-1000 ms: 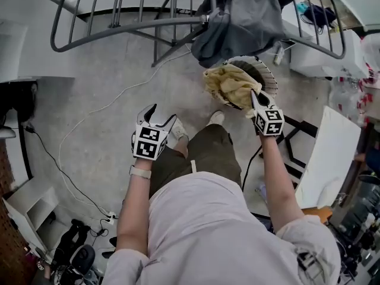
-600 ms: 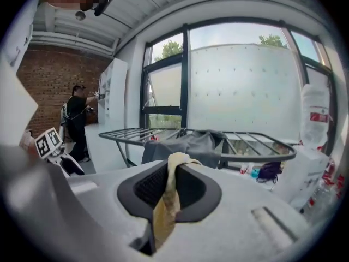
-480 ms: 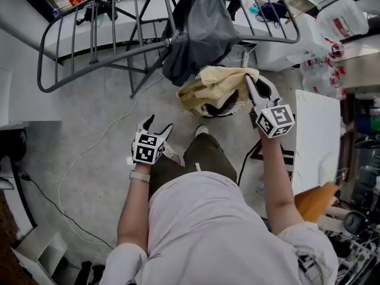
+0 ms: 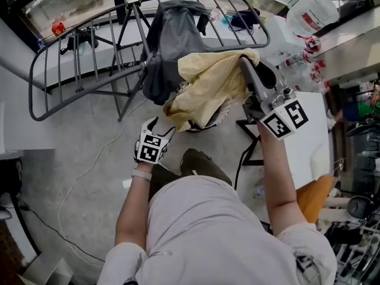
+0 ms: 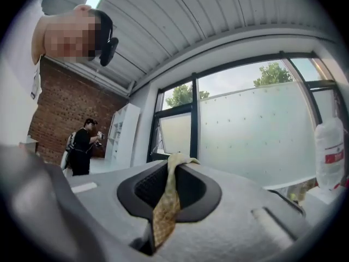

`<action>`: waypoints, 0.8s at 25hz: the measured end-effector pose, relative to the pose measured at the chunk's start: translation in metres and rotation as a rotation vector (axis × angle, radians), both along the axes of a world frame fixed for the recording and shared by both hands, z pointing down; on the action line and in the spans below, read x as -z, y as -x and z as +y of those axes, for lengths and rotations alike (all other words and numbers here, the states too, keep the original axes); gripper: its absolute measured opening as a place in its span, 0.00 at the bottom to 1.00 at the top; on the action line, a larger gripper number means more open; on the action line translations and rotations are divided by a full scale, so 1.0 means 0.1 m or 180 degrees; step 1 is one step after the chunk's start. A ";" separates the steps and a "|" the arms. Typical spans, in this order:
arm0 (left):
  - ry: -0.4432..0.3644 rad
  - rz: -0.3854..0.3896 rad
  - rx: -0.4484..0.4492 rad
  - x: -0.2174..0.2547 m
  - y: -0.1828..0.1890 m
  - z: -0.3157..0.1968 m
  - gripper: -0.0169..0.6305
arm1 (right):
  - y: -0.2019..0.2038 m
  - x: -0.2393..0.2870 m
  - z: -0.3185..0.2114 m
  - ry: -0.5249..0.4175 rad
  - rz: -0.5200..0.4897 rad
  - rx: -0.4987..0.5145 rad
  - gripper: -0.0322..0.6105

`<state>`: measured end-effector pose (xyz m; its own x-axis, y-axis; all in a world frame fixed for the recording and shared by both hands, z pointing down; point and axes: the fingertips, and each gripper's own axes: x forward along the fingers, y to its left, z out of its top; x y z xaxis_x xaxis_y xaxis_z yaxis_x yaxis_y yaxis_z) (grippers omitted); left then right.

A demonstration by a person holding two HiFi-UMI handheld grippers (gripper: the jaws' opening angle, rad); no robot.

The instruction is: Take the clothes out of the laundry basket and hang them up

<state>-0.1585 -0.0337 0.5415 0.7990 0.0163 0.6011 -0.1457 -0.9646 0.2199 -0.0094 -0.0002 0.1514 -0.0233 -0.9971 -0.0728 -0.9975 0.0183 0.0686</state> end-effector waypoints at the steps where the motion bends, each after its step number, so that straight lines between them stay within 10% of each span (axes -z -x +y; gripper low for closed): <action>1: -0.0020 0.0019 -0.0017 0.03 -0.08 0.03 0.50 | 0.00 0.14 0.02 -0.0066 -0.0039 0.0028 0.10; 12: -0.0333 0.0436 0.0044 0.51 -1.16 0.03 0.50 | -0.24 1.05 0.51 -0.0555 -0.0122 0.0231 0.10; 16: -0.0530 0.0439 0.0008 0.65 -1.37 0.11 0.05 | -0.48 1.18 0.78 -0.0662 -0.0196 0.0149 0.10; 20: -0.0642 0.0430 0.0283 0.70 -1.25 -0.03 0.04 | -0.80 1.07 1.04 -0.0680 -0.0226 -0.0038 0.10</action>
<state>-0.0333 -0.0364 0.4713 0.8653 -0.1671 0.4727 -0.2143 -0.9756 0.0474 0.0708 0.1035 0.0440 0.0010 -0.9590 -0.2834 -1.0000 -0.0008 -0.0007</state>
